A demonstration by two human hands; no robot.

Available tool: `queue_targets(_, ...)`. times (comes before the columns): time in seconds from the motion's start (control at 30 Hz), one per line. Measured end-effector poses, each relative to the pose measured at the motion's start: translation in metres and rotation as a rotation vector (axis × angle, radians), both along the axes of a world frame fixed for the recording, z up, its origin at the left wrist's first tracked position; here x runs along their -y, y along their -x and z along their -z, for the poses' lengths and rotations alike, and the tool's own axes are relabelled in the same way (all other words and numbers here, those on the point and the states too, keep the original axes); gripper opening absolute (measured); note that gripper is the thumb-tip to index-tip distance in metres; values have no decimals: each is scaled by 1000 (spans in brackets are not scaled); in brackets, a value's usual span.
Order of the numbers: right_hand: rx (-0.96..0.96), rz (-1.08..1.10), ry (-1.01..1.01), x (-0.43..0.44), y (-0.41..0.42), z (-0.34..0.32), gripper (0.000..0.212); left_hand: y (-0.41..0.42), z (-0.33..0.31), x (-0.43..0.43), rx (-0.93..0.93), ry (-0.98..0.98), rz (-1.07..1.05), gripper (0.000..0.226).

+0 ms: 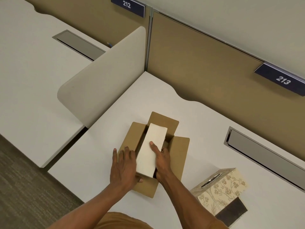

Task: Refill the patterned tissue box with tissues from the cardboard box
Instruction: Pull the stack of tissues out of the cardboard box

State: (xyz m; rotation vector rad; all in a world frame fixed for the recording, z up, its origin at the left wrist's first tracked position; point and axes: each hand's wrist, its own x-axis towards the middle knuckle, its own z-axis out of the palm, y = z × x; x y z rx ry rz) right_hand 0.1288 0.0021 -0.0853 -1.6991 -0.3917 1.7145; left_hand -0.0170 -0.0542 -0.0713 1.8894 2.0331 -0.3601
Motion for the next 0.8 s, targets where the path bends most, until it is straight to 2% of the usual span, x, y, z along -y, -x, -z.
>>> queue_targets(0.1,-2,-12,-58,6,-10,-17,64,2,-3,1,19,6,-3,125)
queue_targets(0.27,-8,-76,-151,23,-30,-53,77,3,-9,4,15,11,15,119)
queue_targets(0.37,-28,-83,-179,36,-42,-68,74,1,-15,3,30,24,10,112)
queue_targets(0.47,-40,-68,-184,49,-52,-78,70,0,-25,2,88,22,-6,102)
queue_targets(0.53,-40,-56,-197,57,-58,-83,71,-5,-36,2,161,-17,-32,87)
queue_targets(0.57,-46,-45,-204,62,-61,-85,71,-9,-43,3,264,-57,-82,76)
queue_targets(0.67,-74,-7,-224,74,-67,-91,67,-21,-69,6,762,-134,-351,46)
queue_targets(0.73,-75,13,-241,81,-70,-93,67,-33,-87,10,1039,-16,-483,59)
queue_targets(0.8,-73,42,-253,88,-73,-94,67,-43,-98,14,1205,133,-534,73)
